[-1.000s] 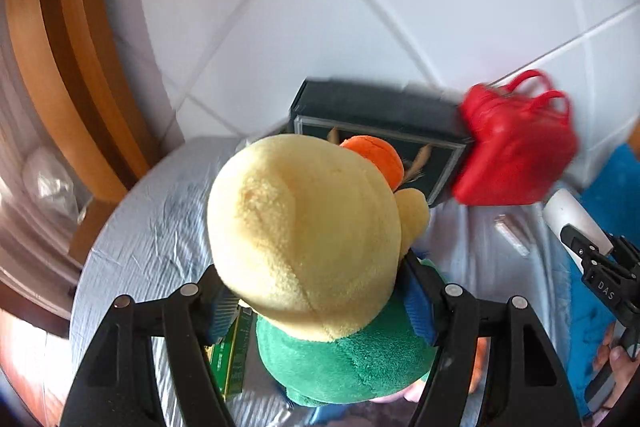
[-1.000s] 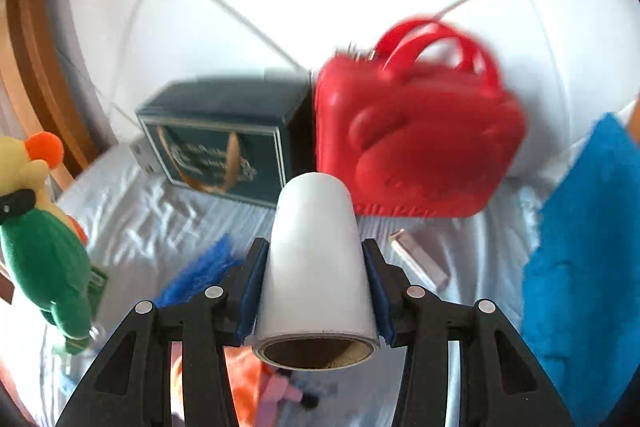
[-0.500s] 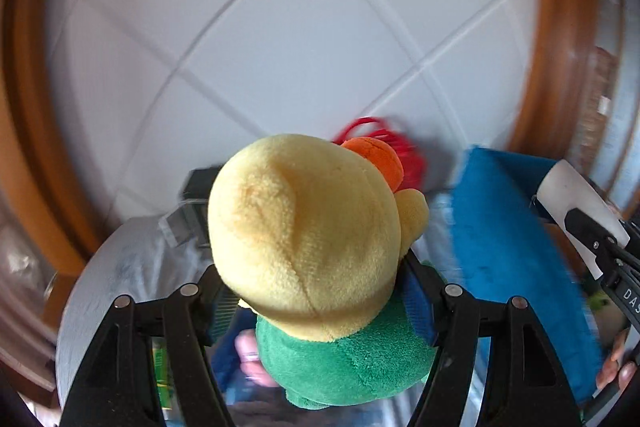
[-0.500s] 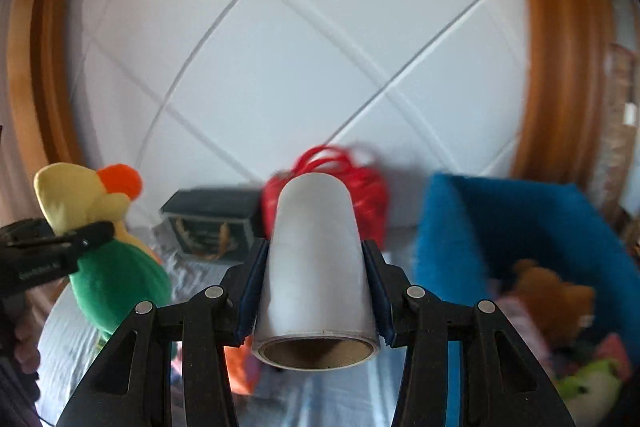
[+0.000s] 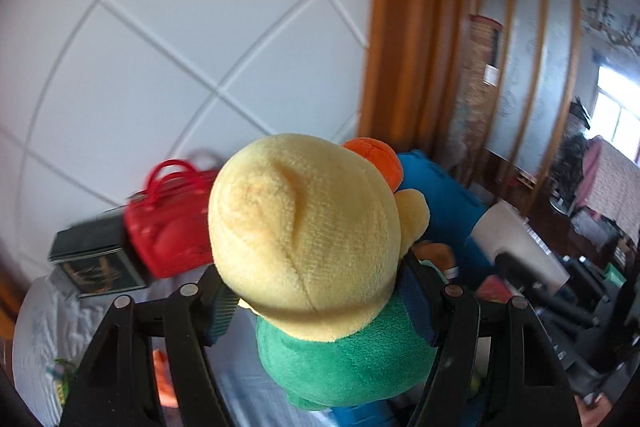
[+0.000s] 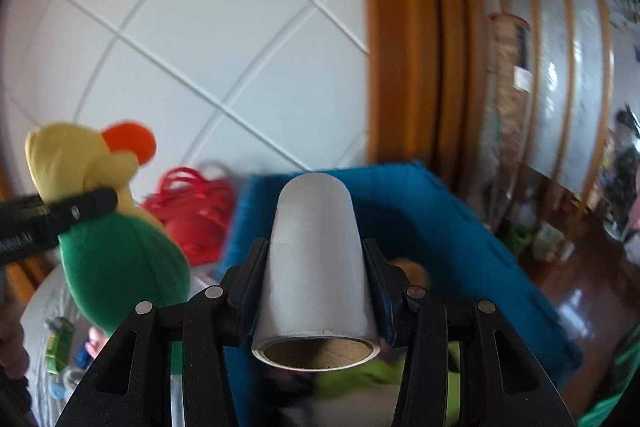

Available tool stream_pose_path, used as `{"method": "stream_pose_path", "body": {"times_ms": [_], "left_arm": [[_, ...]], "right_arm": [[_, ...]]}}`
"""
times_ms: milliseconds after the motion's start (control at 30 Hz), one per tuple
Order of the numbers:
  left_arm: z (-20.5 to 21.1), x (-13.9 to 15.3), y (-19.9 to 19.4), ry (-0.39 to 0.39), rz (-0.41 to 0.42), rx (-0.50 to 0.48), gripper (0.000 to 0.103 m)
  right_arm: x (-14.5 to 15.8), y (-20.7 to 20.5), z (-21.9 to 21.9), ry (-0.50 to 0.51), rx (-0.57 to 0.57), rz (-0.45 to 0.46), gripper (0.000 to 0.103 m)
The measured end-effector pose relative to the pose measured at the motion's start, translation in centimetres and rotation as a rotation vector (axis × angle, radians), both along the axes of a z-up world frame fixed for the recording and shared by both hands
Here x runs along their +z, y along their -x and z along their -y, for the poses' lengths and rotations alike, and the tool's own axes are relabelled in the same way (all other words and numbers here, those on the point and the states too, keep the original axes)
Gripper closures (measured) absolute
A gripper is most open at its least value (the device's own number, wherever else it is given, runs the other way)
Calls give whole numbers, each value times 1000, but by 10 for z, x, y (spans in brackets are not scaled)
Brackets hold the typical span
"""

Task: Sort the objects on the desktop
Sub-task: 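Carry the duck plush with the left gripper while the right carries the paper roll into the bin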

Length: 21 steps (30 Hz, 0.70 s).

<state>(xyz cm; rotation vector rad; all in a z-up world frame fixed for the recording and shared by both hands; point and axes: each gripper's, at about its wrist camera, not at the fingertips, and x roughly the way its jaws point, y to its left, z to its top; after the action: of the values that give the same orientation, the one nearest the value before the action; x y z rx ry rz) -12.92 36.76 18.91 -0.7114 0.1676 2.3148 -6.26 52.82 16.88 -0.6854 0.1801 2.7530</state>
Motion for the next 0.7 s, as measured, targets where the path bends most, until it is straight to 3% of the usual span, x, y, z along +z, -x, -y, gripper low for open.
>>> {"method": "stream_pose_path", "body": {"times_ms": [133,267,400,467,533,633,700], "left_arm": [[-61,-14,-14,45,28,-47,31],[-125,-46,-21,150,68,-101,26],[-157,-76,-22,231,127,-106,24],[-176,-96,-19,328,169,-106,22],[-177,-107,-20,370,174,-92,22],[-172,-97,-17,319,181,-79,22],[-164,-84,-12,244,193,-72,22]], "right_arm": [[-18,-11,-50,20,-41,36,57],[-37,-11,-88,55,-54,65,57],[-53,-10,-108,69,-52,104,57],[-60,-8,-116,80,-49,120,57],[-68,-6,-125,90,-42,137,57],[-76,-3,-128,92,-25,156,57],[-81,0,-133,96,-19,165,57]]}}
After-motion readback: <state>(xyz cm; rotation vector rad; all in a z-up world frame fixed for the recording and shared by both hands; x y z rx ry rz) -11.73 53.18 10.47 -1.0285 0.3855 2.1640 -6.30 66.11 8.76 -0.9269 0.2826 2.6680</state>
